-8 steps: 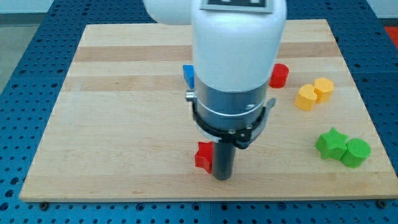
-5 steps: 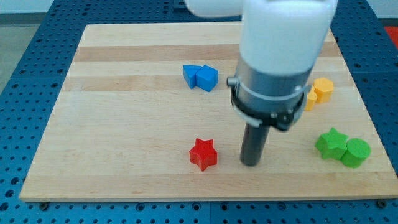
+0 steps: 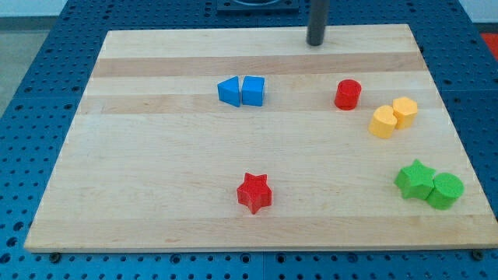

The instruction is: Place red circle above the red star

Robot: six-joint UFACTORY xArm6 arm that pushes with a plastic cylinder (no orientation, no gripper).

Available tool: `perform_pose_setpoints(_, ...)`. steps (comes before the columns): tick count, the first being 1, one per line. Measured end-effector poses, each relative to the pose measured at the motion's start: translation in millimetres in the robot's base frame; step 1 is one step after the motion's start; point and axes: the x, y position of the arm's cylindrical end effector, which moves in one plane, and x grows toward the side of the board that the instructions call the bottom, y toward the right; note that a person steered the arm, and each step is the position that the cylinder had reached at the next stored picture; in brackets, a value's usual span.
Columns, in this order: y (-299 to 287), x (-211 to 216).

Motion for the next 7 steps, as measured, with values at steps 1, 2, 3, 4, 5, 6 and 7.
perform_pose_setpoints(1,1.9,26.5)
perform_pose_setpoints(2,17.3,67.3)
perform_pose_setpoints(3,59.0,87.1)
perform_pose_setpoints(4,67.9,115.2)
perform_pose_setpoints(5,65.7,144.4)
perform_pose_setpoints(6,50.6,158.7)
perform_pose_setpoints(7,45.1,162.3)
